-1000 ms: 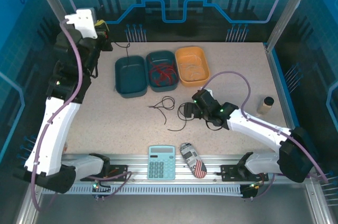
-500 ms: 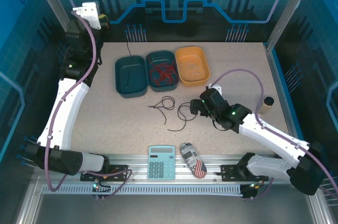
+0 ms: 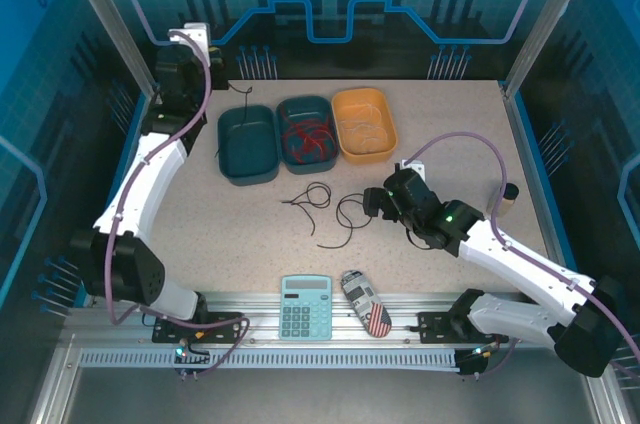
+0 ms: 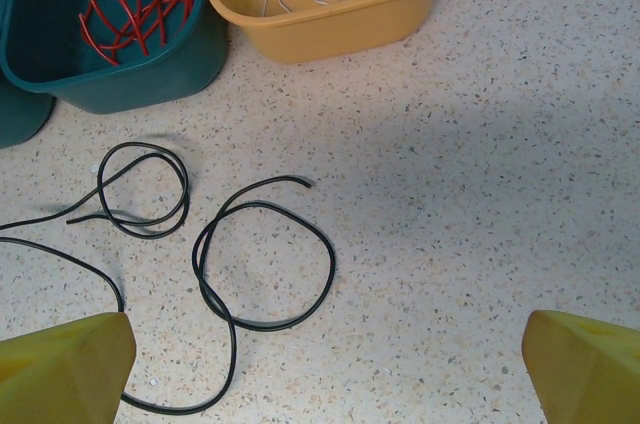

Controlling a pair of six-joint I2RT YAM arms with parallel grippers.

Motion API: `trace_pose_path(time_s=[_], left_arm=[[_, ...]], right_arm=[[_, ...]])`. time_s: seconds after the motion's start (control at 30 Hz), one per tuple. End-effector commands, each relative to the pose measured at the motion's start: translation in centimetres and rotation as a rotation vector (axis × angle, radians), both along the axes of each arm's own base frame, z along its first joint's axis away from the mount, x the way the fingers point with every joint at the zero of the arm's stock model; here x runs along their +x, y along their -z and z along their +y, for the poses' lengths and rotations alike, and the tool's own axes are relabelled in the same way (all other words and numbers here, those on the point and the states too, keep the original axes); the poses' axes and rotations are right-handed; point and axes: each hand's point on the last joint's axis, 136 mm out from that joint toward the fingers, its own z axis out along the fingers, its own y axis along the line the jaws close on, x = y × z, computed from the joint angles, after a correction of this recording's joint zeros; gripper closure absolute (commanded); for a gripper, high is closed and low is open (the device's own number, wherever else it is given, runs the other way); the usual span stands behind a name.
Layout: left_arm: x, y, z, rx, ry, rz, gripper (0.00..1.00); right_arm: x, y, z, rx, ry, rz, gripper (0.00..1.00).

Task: Untangle the cables

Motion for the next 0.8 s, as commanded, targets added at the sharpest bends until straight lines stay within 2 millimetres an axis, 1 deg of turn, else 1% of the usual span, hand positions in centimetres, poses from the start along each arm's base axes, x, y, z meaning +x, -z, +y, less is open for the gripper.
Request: trace_pose_path(time_s=[0.0, 0.17, 0.27, 0.43, 0.53, 0.63, 0.7, 0.77], left_arm=[[0.7, 0.3, 0.1, -0.001, 0.005, -0.027, 1.00], [1.4, 2.1, 0.2, -0.020, -0.004, 0.019, 1.00], [1.6, 3.0, 0.7, -0.015, -0.037, 0.039, 1.00], [1.8, 5.0, 1.5, 0.039, -0.073, 0.075, 1.00], [1.2, 6.7, 1.9, 0.079, -0.090, 0.105, 1.00], [0.5, 8.4, 1.9, 0.096, -0.086, 0.136, 1.00], [0.0, 9.7, 2.1, 0.086, -0.093, 0.157, 1.00], [-0.6, 10.5, 2.0, 0.062, -0.091, 0.165, 1.00]], right_arm=[[0.3, 0.1, -0.7, -0.001, 0.038, -0.005, 0.00], [0.3, 0.2, -0.5, 0.002, 0.033, -0.002, 0.00], [0.3, 0.3, -0.4, 0.006, 0.030, -0.001, 0.00], [0.1, 0.4, -0.4, 0.012, 0.030, 0.002, 0.00], [0.0, 0.5, -0.6, 0.015, 0.034, 0.001, 0.00], [0.0, 0.5, -0.7, 0.019, 0.037, -0.002, 0.00], [0.0, 0.5, -0.6, 0.020, 0.035, -0.003, 0.00], [0.1, 0.5, -0.6, 0.020, 0.034, -0.003, 0.00]])
